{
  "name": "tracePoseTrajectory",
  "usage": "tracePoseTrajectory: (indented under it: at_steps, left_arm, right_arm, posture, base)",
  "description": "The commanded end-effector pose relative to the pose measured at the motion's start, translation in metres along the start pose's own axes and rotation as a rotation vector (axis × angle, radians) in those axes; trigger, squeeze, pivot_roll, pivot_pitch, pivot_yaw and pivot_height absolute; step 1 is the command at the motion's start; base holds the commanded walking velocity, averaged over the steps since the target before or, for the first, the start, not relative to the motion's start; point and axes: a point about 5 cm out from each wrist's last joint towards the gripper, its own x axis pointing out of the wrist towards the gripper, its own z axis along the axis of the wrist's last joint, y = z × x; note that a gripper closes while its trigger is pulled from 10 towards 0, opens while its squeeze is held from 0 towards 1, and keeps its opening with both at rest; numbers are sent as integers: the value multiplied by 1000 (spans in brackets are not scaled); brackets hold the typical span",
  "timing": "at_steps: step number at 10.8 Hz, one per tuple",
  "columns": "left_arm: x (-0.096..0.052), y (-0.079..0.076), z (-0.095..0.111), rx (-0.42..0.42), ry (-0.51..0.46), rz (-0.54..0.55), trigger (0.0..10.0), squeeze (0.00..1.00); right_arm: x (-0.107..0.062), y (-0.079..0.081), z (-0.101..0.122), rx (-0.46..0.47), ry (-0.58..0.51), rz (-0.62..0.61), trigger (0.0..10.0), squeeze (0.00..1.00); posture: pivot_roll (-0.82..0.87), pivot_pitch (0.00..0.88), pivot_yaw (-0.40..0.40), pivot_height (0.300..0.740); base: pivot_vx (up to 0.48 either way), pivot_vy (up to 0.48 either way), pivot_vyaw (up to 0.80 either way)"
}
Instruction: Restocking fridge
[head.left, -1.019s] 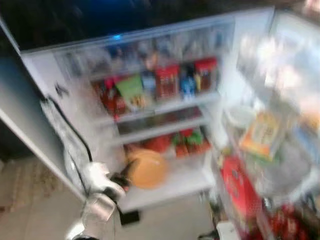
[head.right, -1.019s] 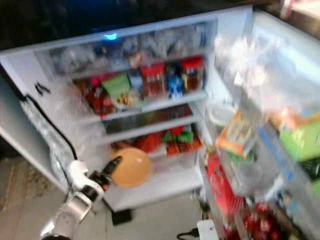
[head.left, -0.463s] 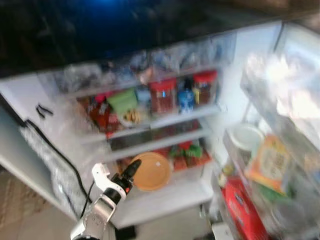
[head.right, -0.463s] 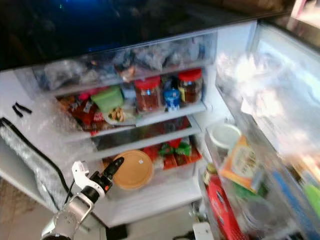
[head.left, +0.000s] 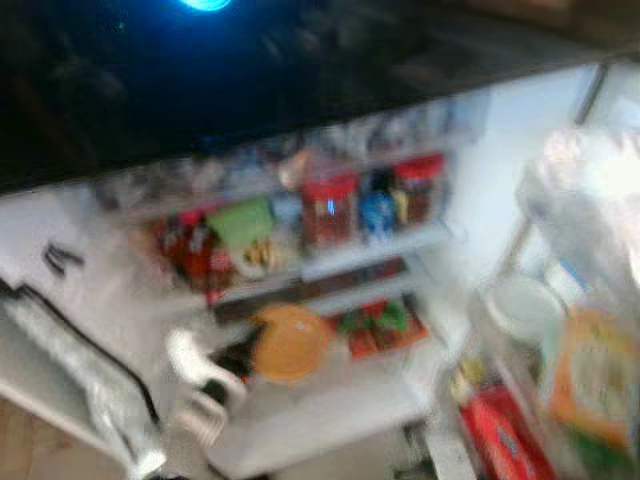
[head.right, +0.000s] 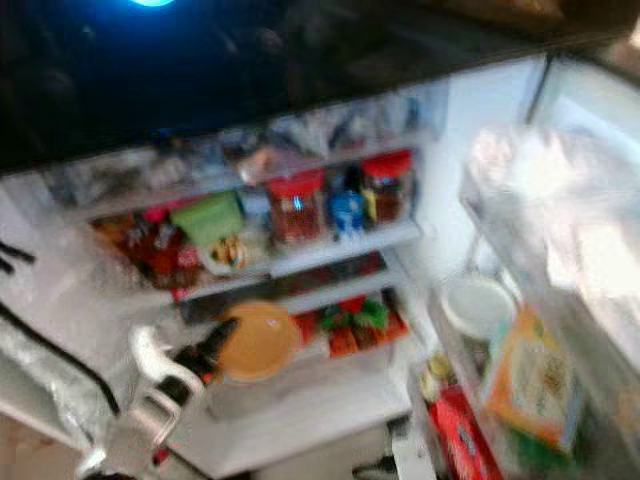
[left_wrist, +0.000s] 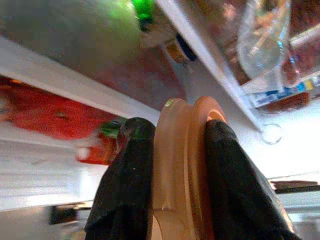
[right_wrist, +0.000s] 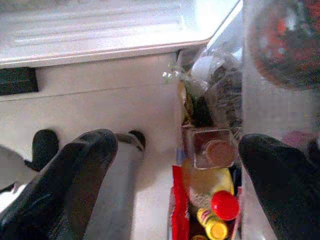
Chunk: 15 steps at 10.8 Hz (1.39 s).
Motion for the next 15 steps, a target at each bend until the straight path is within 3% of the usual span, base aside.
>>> tracePoseTrajectory:
  at_steps: [1, 3, 11, 15]
  left_arm:
    - [-5, 7, 11, 6, -30, 17, 10000, 0]
    - [-4, 8, 10, 5, -24, 23, 10000, 0]
    - [10, 18, 2, -34, 5, 74, 10000, 0]
    - [17, 16, -9, 46, 98, 46, 10000, 0]
  right_arm:
    - [2, 0, 12, -3, -41, -1, 10000, 0]
    - [2, 1, 12, -4, -41, 3, 10000, 0]
    - [1, 3, 12, 7, -50, 13, 10000, 0]
    - [2, 3, 14, 8, -57, 18, 10000, 0]
  posture:
    - [-38, 0, 58, 740]
    - [-37, 0, 59, 740]
    - [-47, 0, 62, 740]
    - [-46, 0, 58, 740]
  base:
    - [315, 0, 0]
    - [294, 0, 0]
    - [0, 0, 0]
    - [0, 0, 0]
